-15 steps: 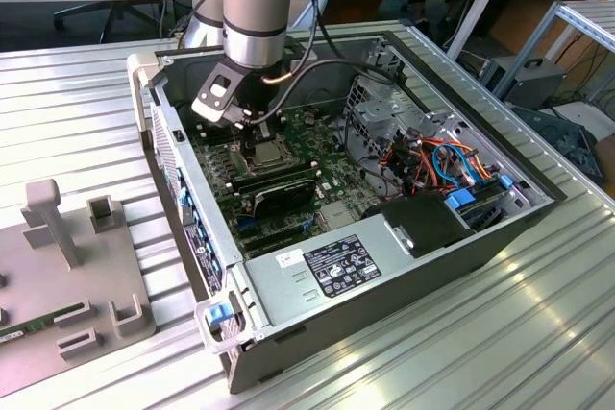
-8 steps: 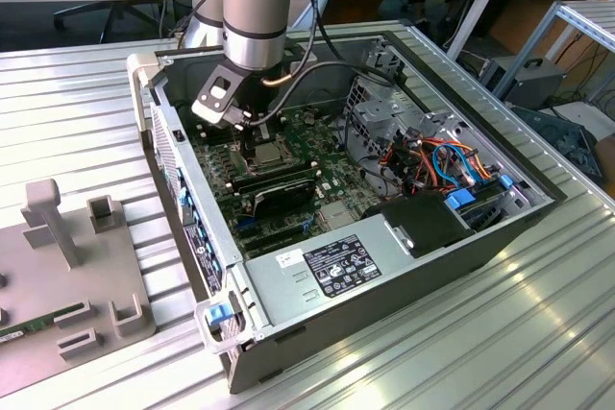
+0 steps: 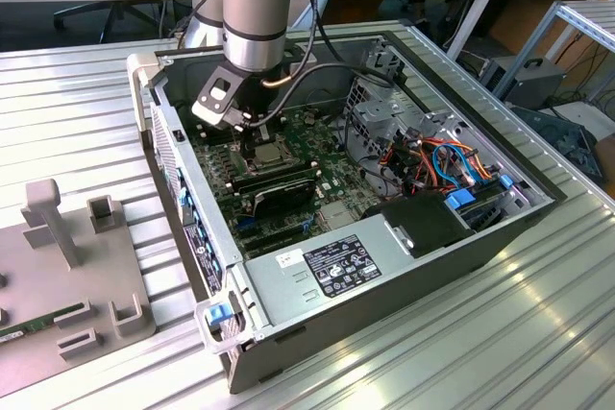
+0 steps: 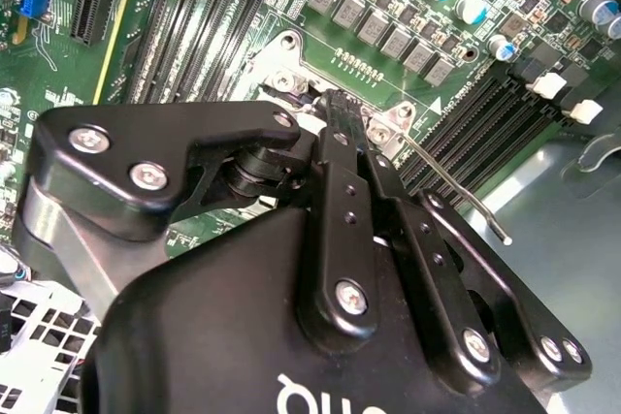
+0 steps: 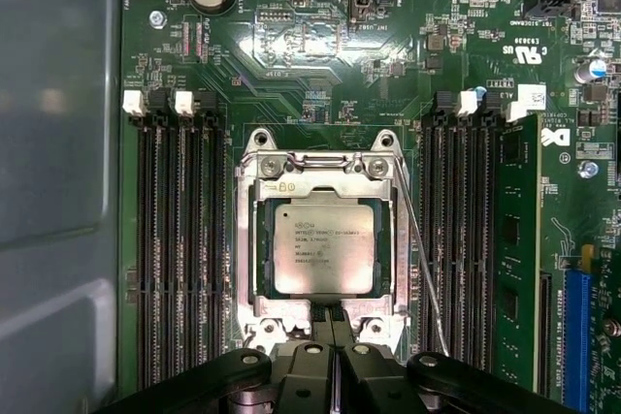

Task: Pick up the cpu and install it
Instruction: 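Close the cpu cover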

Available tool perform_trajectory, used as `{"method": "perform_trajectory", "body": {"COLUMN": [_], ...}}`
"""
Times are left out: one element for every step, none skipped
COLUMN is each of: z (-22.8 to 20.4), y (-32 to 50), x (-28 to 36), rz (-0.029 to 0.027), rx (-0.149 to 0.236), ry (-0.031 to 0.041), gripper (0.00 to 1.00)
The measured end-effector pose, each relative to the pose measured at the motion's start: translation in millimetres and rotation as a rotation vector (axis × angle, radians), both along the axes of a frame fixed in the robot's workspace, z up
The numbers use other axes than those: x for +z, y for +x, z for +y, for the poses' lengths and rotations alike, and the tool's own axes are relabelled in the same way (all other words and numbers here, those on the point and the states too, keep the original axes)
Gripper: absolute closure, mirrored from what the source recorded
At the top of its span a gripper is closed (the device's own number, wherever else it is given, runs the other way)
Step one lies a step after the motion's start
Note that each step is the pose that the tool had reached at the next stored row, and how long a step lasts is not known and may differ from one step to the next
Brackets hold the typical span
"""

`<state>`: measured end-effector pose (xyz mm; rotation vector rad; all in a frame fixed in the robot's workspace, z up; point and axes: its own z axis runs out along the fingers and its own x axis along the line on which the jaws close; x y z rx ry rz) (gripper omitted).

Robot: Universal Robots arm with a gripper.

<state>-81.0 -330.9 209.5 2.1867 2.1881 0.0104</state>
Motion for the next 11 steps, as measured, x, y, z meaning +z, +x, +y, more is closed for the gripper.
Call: {"method": "perform_trajectory", "body": {"z": [0.0,0.0,0.0,0.0,0.0,0.0,0.0,0.1,0.0,0.0,0.0], "y": [0.0,0.0,0.0,0.0,0.0,0.0,0.0,0.0,0.0,0.0,0.0], "x": [0.0,0.0,-0.1,-0.1,-0.1,-0.2,-0.5,-0.9,-1.2,-1.6,-2.0], "rz": [0.0001,0.0000,0.0000,0.0000,0.0000,-0.0001,-0.0002,-0.0002,-0.0001,0.0000,0.0000], "rx": [0.000,0.000,0.000,0.000,0.000,0.000,0.000,0.000,0.000,0.000,0.000], "ry": [-0.0001,0.0000,0.0001,0.0001,0.0001,0.0000,0.0000,-0.0001,-0.0006,-0.0009,-0.0011], "gripper": [0.89,0.89,0.89,0.89,0.89,0.89,0.89,0.89,0.89,0.89,0.89]}}
